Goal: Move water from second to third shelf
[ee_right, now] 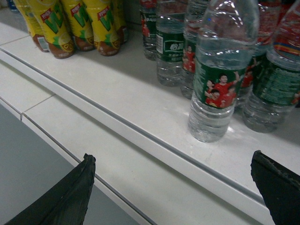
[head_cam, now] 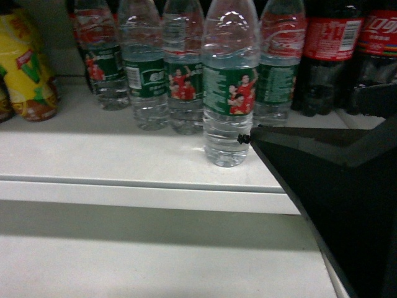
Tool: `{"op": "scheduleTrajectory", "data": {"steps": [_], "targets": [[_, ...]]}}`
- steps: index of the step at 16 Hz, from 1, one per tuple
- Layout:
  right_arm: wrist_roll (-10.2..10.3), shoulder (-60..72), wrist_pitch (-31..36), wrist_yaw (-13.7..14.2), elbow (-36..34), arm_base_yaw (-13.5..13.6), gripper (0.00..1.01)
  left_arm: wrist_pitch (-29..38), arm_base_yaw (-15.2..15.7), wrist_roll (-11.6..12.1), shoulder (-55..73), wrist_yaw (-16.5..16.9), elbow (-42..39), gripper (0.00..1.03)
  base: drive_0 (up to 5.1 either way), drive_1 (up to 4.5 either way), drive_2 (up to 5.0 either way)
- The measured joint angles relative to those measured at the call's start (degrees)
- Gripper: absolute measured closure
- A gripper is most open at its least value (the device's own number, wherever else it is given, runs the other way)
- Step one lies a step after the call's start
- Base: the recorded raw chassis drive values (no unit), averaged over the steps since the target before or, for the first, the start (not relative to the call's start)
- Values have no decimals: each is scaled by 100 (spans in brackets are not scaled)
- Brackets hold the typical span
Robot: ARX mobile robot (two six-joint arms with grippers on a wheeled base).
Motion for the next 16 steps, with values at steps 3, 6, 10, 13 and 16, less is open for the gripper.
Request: {"op": "scheduleTrajectory", "data": {"steps": [3,6,10,13,16], "targets": [[105,1460,658,282,546,431,3,0,0,0,0,0,0,5,0,0,0],[105,1897,787,372,789,413,3,0,0,0,0,0,0,5,0,0,0],[55,2273,841,372,1102,72,3,0,0,0,0,0,0,5,0,0,0],[15,2339,844,236,1117,-212,3,0,0,0,0,0,0,5,0,0,0],[-87,2297,848,61,1115,-459,3,0,0,0,0,0,0,5,0,0,0]]}}
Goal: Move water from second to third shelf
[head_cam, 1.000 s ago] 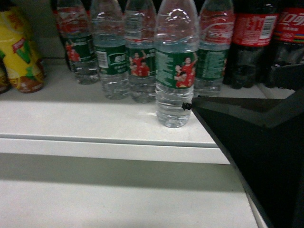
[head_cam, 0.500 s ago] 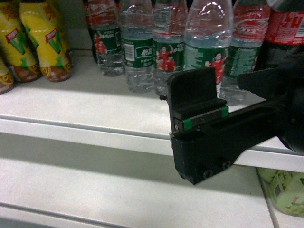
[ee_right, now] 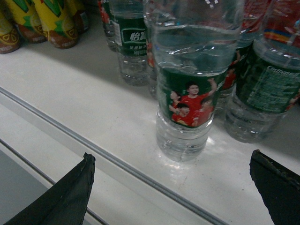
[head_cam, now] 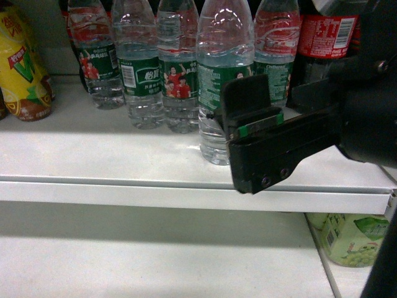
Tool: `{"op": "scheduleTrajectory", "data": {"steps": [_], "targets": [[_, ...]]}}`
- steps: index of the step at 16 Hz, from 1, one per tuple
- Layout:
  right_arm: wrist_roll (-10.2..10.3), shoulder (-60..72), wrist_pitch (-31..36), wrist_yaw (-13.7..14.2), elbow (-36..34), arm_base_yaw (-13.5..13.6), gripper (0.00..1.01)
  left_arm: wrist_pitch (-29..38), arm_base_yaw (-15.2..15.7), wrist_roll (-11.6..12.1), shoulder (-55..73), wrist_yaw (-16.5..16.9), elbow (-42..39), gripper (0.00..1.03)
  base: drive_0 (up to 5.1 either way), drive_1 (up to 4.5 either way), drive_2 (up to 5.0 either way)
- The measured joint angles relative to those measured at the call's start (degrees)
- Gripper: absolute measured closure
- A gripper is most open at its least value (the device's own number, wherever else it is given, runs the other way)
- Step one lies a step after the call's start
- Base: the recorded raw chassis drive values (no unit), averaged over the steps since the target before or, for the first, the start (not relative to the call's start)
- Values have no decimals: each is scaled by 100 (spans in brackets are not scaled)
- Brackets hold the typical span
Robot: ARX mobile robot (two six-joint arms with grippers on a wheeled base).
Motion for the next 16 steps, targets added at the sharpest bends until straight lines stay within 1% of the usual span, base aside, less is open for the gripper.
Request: {"op": "scheduleTrajectory", "data": {"steps": [2,4,5,7,8,9,11,14,15,16], "targets": [[-57,-76,-24,-149,0,-214,3,0,0,0,0,-2,0,5,0,0,0],[-114,-125,-122,-249,2,-501,3,0,0,0,0,-2,0,5,0,0,0],[-114,-125,-205,-247,28,-542,3,0,0,0,0,0,0,5,0,0,0],[-105,-50,-240,-251,264,-407,3,0,0,0,0,0,0,5,0,0,0],[-28,61,-249,-249,446,-350,3,0,0,0,0,0,0,5,0,0,0],[160,260,-286,-155,597,-256,3,0,0,0,0,0,0,5,0,0,0],[326,516,-378,-79,752,-181,3,0,0,0,0,-2,0,5,0,0,0],[520,737,-437,52,1119,-50,3,0,0,0,0,0,0,5,0,0,0],[597,820,-448,109,1217,-37,3,0,0,0,0,-2,0,5,0,0,0],[678,938,-466,225,1298,-7,3,0,0,0,0,-2,0,5,0,0,0]]}}
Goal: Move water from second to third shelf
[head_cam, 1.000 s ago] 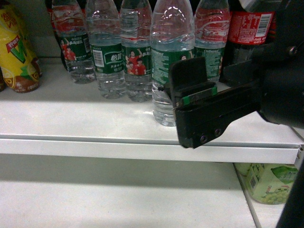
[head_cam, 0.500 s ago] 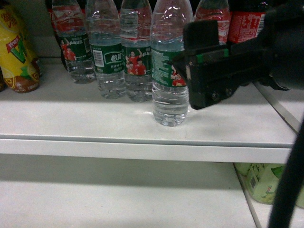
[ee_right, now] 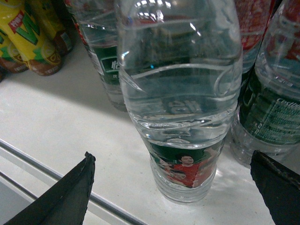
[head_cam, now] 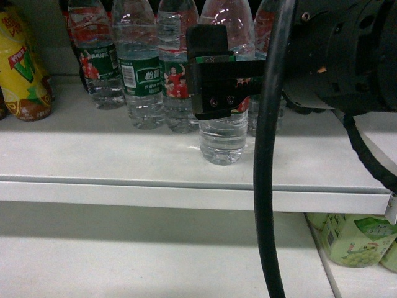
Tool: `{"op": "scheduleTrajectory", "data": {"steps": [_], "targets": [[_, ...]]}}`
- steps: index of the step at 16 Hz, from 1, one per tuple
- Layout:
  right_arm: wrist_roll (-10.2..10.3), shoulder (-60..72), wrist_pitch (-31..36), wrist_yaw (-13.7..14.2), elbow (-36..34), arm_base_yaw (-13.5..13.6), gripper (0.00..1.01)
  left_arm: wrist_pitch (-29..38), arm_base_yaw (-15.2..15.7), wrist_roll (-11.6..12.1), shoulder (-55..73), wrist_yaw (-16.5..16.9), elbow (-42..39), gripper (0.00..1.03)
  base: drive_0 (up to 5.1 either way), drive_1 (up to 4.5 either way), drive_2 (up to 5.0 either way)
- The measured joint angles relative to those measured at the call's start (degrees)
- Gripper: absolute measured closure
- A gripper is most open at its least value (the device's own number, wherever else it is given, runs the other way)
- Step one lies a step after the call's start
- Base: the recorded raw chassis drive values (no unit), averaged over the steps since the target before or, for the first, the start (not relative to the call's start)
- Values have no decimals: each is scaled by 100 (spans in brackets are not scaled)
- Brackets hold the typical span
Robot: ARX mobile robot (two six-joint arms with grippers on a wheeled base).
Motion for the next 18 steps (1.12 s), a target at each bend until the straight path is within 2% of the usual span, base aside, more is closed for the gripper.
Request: {"op": "scheduleTrajectory", "data": {"steps": [1,4,9,13,18], "targets": [[85,127,-9,35,46,-2,3,0,0,0,0,2,0,5,0,0,0],[162,330,63,190,136,116,3,0,0,0,0,2,0,5,0,0,0],[293,686,205,439,289,144,3,0,0,0,0,0,0,5,0,0,0],[509,859,264,581,586,146,3,0,0,0,0,0,0,5,0,0,0],[516,1126,-22,754,940,264,3,0,0,0,0,2,0,5,0,0,0]]}}
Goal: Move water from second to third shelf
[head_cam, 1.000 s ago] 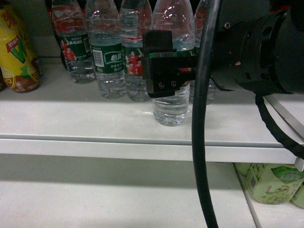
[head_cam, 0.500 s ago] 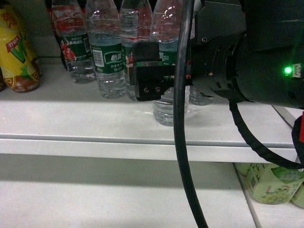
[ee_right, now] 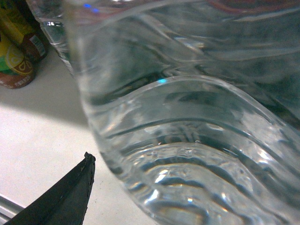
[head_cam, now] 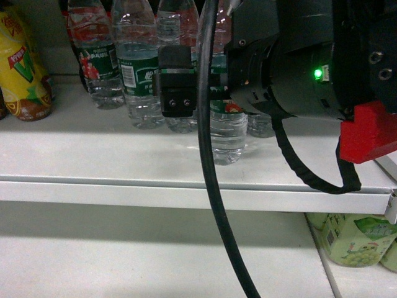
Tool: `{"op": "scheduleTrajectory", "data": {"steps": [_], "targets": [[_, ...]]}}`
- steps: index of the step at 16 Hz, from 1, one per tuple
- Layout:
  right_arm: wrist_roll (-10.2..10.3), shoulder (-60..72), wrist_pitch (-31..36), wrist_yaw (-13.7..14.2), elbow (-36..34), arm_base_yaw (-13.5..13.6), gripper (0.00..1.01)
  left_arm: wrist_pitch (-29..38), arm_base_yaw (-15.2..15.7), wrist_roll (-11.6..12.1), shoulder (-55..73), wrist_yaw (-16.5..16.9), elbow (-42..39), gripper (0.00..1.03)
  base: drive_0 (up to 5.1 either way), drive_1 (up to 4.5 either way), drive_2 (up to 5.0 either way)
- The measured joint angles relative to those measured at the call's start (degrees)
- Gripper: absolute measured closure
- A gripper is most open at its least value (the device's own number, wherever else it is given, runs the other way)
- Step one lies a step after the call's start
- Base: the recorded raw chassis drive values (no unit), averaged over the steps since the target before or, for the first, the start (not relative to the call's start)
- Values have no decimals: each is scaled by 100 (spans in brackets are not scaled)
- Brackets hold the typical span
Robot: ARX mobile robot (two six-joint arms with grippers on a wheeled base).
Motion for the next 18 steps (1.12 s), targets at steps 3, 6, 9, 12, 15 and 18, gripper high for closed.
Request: {"op": "scheduleTrajectory", "data": {"steps": [3,6,9,12,15,18], "targets": [[-42,61,-68,107,57,68,12,0,0,0,0,0,0,5,0,0,0],[-52,61,-164,186,98,63,42,0,0,0,0,0,0,5,0,0,0],[-74,28,-155,153,101,63,61,0,0,0,0,0,0,5,0,0,0],[-70,-243,-179,-81,-166,52,62,2,0,0,0,0,0,5,0,0,0],[-72,-872,-280,-400,-793,-136,62,0,0,0,0,0,0,5,0,0,0],[-101,-1530,-310,-514,-1453,-476,62,0,0,0,0,0,0,5,0,0,0]]}}
